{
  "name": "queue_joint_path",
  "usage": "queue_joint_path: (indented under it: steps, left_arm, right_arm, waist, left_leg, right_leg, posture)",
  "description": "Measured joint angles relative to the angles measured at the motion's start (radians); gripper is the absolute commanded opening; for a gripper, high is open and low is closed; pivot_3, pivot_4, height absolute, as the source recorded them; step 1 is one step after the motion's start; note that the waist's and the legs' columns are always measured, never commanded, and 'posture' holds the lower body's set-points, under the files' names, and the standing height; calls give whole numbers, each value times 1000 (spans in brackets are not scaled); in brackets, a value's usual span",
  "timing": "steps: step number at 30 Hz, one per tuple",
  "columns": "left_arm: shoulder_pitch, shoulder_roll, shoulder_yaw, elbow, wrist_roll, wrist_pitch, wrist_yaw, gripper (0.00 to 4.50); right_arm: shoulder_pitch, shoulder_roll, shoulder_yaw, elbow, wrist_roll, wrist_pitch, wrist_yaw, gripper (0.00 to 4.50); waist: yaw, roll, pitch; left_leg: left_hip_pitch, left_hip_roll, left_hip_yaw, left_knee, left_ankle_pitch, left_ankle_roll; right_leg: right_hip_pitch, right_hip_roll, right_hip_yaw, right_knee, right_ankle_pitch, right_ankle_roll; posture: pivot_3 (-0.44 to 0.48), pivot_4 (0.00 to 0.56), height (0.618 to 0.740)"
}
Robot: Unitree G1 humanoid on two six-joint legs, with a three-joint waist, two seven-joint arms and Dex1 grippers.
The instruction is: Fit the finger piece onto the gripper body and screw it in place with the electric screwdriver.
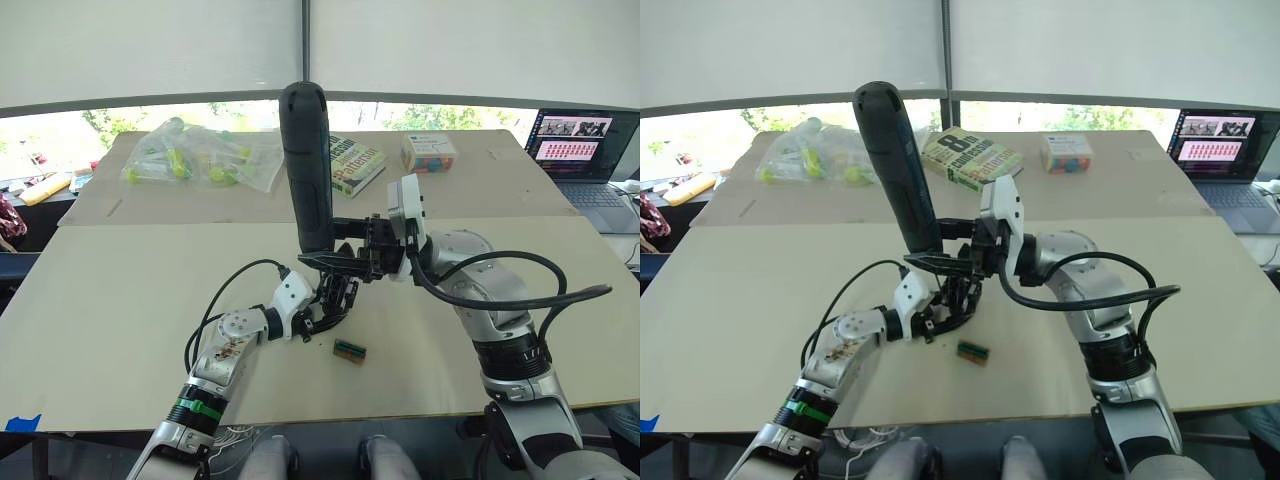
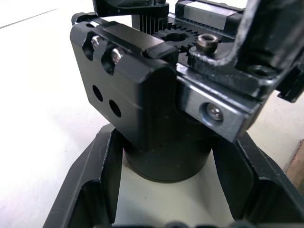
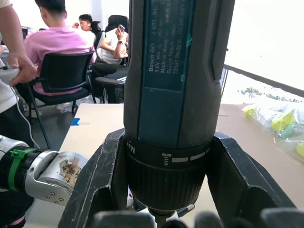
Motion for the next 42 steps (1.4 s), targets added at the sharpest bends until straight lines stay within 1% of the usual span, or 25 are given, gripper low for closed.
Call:
queue_joint_path:
  steps: [15, 42]
  left_arm:
    - [2, 1, 0, -3, 0, 0, 2, 2262]
    - [2, 2, -1, -4, 0, 0, 2, 2262]
  right_arm:
    - [0, -5, 3, 12, -20, -11, 21, 1956]
    - [16, 3, 7, -3, -14, 8, 14, 1956]
  waist:
    - [0, 0, 0]
    - [0, 0, 0]
  left_leg:
    - [0, 0, 0, 0, 0, 0]
    - [0, 0, 0, 0, 0, 0]
  right_leg:
    - [0, 0, 0, 0, 0, 0]
    - [0, -1, 0, 0, 0, 0]
  posture:
    - [0, 150, 740]
    - [0, 150, 740]
